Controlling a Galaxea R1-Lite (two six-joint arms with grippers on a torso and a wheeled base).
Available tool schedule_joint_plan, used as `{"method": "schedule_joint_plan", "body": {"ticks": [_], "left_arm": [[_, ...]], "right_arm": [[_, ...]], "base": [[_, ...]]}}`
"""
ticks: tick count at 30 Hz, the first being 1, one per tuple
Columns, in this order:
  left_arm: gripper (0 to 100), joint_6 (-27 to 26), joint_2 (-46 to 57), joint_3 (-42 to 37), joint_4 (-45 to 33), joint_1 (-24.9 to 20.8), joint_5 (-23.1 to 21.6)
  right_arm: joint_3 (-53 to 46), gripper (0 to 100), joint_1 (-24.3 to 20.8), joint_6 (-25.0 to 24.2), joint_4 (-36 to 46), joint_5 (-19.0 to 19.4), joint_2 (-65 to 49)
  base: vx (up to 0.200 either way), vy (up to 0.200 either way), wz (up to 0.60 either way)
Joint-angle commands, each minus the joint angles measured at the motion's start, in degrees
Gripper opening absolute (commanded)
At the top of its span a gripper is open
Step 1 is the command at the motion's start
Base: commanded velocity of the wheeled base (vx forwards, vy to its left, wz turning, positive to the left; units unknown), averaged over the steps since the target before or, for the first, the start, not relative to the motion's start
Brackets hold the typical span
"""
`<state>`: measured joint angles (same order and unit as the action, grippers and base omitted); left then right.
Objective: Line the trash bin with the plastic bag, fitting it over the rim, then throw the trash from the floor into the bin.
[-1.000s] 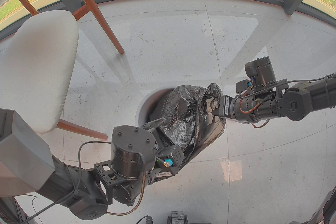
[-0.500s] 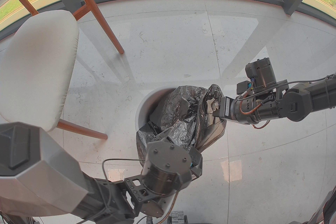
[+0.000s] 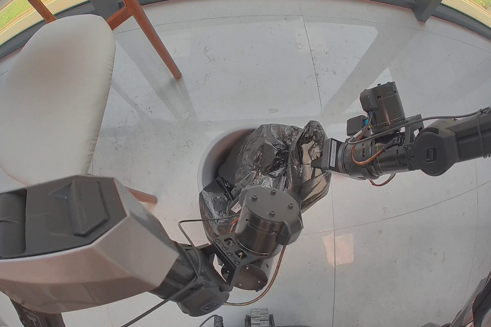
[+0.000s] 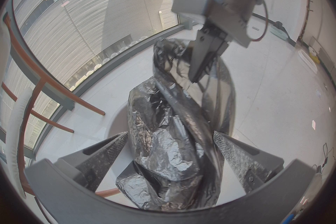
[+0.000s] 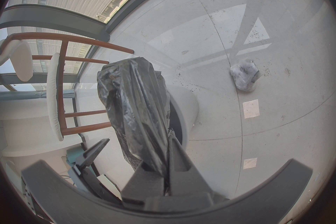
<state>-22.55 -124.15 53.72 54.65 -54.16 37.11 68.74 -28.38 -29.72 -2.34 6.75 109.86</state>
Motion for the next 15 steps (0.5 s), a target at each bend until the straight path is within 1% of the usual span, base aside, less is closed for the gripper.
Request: {"method": "schedule_joint_plan", "body": {"ticks": [1, 4, 11, 15], "left_arm": [[100, 0.0, -0.7, 1.2, 0.1, 2.6, 0.2], [100, 0.0, -0.6, 3.0, 0.0, 3.7, 0.1], [100, 0.1, -0.1, 6.7, -0.9, 3.2, 0.1], [100, 0.1, 0.3, 6.7, -2.7, 3.3, 0.1]], "right_arm": [[0.0, 0, 0.0, 0.0, 0.0, 0.0, -0.3], [-0.1, 0, 0.0, 0.0, 0.0, 0.0, -0.2], [-0.1, 0, 0.0, 0.0, 0.0, 0.0, 0.0], [-0.1, 0, 0.3, 0.0, 0.0, 0.0, 0.2]], "base": [[0.000, 0.000, 0.00], [0.000, 0.000, 0.00], [0.000, 0.000, 0.00], [0.000, 0.000, 0.00]]}}
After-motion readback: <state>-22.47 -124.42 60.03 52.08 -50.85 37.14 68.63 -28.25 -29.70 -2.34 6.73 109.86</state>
